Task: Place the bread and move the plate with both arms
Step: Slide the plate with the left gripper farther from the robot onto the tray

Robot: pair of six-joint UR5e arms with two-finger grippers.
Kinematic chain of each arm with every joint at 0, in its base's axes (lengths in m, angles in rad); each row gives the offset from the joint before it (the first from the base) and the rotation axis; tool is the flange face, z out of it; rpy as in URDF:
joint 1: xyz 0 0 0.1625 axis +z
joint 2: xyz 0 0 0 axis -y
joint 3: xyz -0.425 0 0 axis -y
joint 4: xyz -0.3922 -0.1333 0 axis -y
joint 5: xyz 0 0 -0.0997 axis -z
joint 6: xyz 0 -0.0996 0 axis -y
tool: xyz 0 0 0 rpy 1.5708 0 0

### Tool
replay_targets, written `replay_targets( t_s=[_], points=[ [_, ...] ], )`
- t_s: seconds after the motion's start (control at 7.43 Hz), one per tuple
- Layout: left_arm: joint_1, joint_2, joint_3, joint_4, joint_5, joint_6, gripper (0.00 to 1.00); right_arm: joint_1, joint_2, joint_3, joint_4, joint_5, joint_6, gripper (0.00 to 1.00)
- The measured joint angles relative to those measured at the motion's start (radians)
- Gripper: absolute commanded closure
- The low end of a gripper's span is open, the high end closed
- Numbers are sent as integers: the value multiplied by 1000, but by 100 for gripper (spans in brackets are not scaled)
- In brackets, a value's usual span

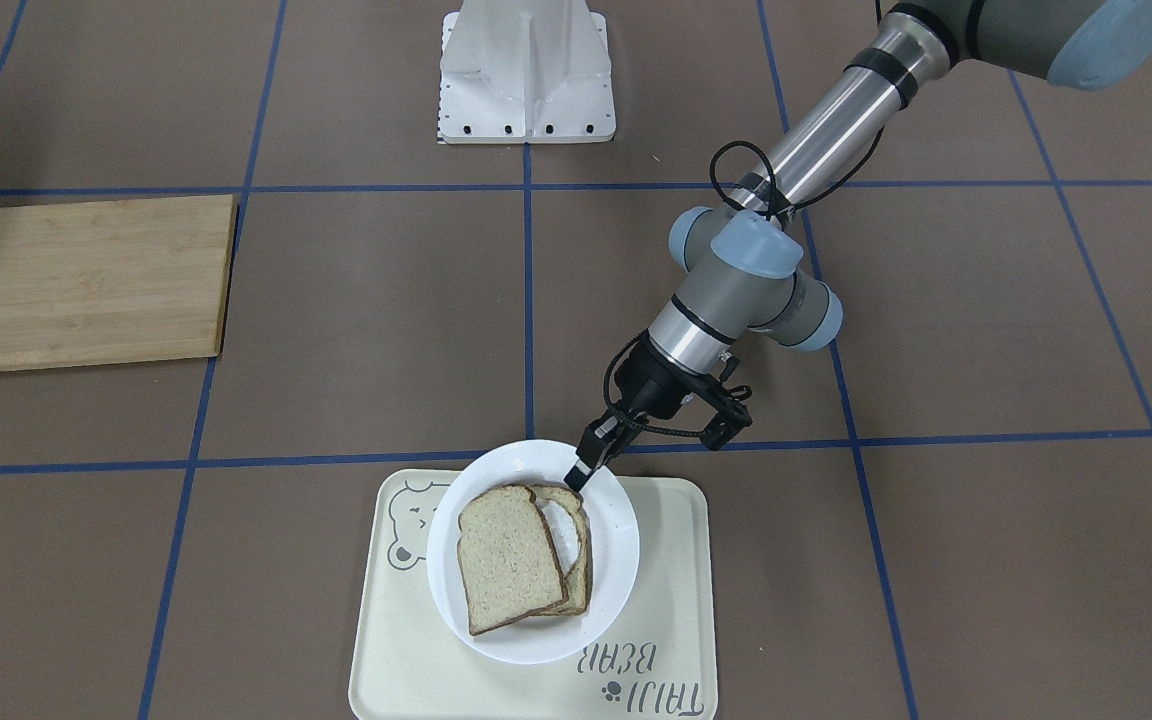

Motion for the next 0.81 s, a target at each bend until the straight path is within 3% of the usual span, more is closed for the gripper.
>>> replay_targets(
  t_s=[0.13,0.27,0.54,0.81],
  points=[
    [0,-35,44,33,20,4,90,0,-1,0,0,0,1,0],
    [0,-54,63,58,32,23,2,0,-1,-1,0,0,1,0],
    [-7,-56,50,96,39,131,1,0,-1,-2,2,-1,7,0],
    [-21,22,-97,171,24,240,1,0,-1,-2,4,0,9,0]
  ],
)
